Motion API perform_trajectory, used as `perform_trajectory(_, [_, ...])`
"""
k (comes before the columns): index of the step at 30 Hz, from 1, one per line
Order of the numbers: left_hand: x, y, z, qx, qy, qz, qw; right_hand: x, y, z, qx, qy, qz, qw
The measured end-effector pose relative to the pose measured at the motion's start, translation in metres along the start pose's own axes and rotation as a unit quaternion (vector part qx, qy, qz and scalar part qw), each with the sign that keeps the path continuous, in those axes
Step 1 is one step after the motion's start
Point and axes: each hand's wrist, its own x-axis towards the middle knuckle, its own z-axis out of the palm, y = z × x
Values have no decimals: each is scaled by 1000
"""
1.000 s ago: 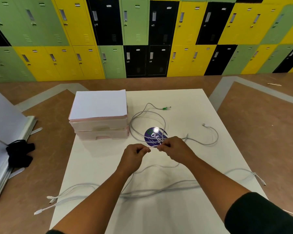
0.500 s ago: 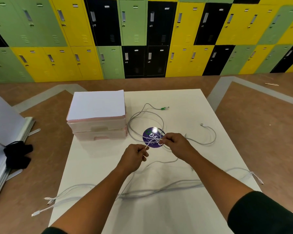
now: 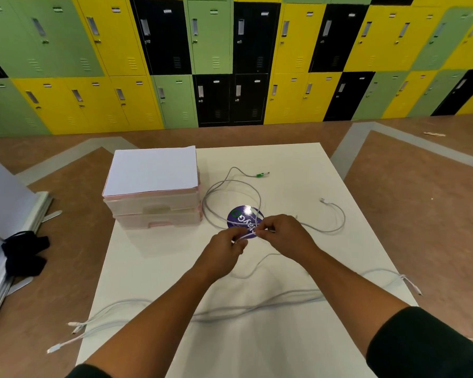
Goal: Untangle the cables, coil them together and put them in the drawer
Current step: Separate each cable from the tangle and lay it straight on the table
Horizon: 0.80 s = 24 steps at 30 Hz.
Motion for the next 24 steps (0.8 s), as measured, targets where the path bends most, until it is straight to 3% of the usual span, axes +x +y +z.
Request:
perform_trajectory(4, [7, 14, 2, 0, 28, 47, 999, -2, -2, -4, 37, 32, -6, 999])
perform_trajectory(11, [15, 2, -1, -80, 79, 22, 993, -2, 22, -29, 72, 46, 12, 996])
perform_trajectory(16, [14, 2, 2, -91, 94, 10, 991, -3, 25, -35, 104, 112, 34, 988])
perform_trajectory(24, [9, 0, 5, 48, 9, -10, 999, -4, 13, -30, 160, 104, 0, 982])
